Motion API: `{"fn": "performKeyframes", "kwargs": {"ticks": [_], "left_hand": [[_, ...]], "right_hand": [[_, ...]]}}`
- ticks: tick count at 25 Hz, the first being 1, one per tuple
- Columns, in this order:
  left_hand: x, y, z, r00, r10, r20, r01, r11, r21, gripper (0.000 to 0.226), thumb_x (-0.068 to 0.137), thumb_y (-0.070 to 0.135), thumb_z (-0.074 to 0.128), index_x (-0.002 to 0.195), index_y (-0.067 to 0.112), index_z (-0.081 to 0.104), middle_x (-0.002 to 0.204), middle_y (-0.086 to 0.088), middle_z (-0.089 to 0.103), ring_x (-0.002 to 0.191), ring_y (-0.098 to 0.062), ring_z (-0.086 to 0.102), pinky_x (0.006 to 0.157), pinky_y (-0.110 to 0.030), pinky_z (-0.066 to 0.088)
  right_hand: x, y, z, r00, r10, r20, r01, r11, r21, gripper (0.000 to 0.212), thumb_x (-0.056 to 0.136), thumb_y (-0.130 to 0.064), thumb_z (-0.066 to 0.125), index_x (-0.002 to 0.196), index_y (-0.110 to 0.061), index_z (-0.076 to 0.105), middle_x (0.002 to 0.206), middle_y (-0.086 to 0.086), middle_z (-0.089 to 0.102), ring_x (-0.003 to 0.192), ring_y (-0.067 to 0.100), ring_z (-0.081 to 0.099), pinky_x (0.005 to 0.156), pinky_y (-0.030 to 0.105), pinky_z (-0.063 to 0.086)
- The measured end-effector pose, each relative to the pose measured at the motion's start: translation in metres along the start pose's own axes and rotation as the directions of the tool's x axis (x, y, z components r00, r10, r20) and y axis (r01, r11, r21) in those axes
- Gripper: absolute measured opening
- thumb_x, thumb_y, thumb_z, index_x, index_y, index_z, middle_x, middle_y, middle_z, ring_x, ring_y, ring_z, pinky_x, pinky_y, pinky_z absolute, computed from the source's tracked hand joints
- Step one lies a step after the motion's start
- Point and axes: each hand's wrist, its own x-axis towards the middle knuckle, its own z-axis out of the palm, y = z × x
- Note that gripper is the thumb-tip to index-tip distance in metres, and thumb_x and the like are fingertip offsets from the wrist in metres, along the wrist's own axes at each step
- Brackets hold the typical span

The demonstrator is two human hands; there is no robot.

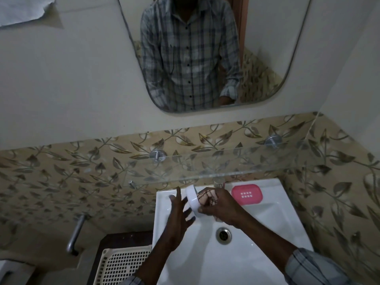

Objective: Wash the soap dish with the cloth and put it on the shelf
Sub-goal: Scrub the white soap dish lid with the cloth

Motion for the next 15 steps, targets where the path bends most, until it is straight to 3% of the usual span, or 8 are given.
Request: {"fn": "performKeyframes", "kwargs": {"ticks": [2,3,5,7,9,12,14,15], "left_hand": [[0.010,0.023,-0.006,0.932,-0.339,0.132,0.362,0.894,-0.264,0.103,0.074,0.088,0.035,0.137,0.009,0.056,0.136,-0.031,0.056,0.117,-0.051,0.058,0.097,-0.067,0.046],[0.012,0.035,-0.002,0.881,-0.424,0.209,0.470,0.832,-0.295,0.101,0.075,0.082,0.042,0.127,-0.003,0.062,0.127,-0.035,0.061,0.112,-0.053,0.059,0.093,-0.071,0.044],[0.019,0.048,0.016,0.856,-0.499,0.134,0.516,0.818,-0.255,0.078,0.085,0.067,0.049,0.112,-0.004,0.067,0.105,-0.029,0.073,0.101,-0.044,0.064,0.087,-0.062,0.053],[0.022,0.038,0.030,0.905,-0.426,-0.004,0.415,0.883,-0.217,0.059,0.093,0.057,0.047,0.106,0.003,0.068,0.087,-0.020,0.077,0.087,-0.036,0.070,0.074,-0.046,0.057],[0.019,0.018,0.034,0.957,-0.272,-0.102,0.251,0.951,-0.181,0.053,0.095,0.051,0.049,0.109,0.005,0.070,0.089,-0.016,0.079,0.081,-0.029,0.076,0.064,-0.036,0.060],[0.007,-0.011,0.027,0.992,0.005,-0.126,-0.021,0.992,-0.127,0.055,0.095,0.050,0.051,0.127,0.008,0.064,0.114,-0.014,0.075,0.104,-0.027,0.073,0.074,-0.030,0.060],[-0.001,-0.021,0.025,0.996,0.073,-0.055,-0.081,0.983,-0.163,0.062,0.092,0.052,0.054,0.138,0.011,0.056,0.130,-0.014,0.067,0.120,-0.029,0.064,0.087,-0.031,0.058],[-0.004,-0.022,0.024,0.997,0.065,-0.048,-0.074,0.976,-0.205,0.064,0.091,0.053,0.055,0.140,0.012,0.054,0.134,-0.015,0.065,0.123,-0.030,0.062,0.090,-0.033,0.057]], "right_hand": [[0.001,0.005,-0.002,0.973,-0.149,0.177,0.203,0.917,-0.343,0.027,0.077,-0.008,0.076,0.103,-0.014,0.071,0.100,0.001,0.074,0.094,0.012,0.068,0.083,0.029,0.054],[0.001,0.006,0.001,0.953,-0.169,0.250,0.273,0.835,-0.477,0.033,0.080,-0.011,0.075,0.112,-0.014,0.068,0.108,0.002,0.072,0.100,0.014,0.066,0.087,0.029,0.053],[0.001,0.009,0.007,0.957,-0.137,0.255,0.261,0.793,-0.551,0.033,0.082,-0.011,0.072,0.114,-0.016,0.068,0.110,0.003,0.072,0.101,0.017,0.066,0.087,0.031,0.054],[-0.001,0.007,0.014,0.987,-0.027,0.157,0.080,0.937,-0.341,0.020,0.082,-0.010,0.068,0.096,-0.023,0.072,0.090,-0.006,0.076,0.082,0.009,0.070,0.070,0.027,0.057],[-0.004,0.006,0.020,0.983,0.174,0.061,-0.175,0.984,0.011,0.010,0.086,-0.012,0.067,0.088,-0.020,0.073,0.076,-0.001,0.076,0.068,0.010,0.071,0.060,0.023,0.057],[0.002,0.004,0.026,0.896,0.439,-0.063,-0.346,0.780,0.522,0.019,0.091,-0.009,0.067,0.107,0.001,0.070,0.105,0.023,0.074,0.100,0.037,0.071,0.094,0.049,0.056],[0.012,-0.007,0.027,0.844,0.536,-0.020,-0.309,0.517,0.798,0.026,0.095,-0.004,0.059,0.117,0.011,0.061,0.117,0.027,0.066,0.110,0.041,0.063,0.104,0.053,0.047],[0.016,-0.013,0.025,0.826,0.564,-0.007,-0.303,0.454,0.838,0.026,0.097,-0.002,0.056,0.118,0.013,0.060,0.117,0.028,0.064,0.107,0.040,0.063,0.103,0.052,0.047]]}}
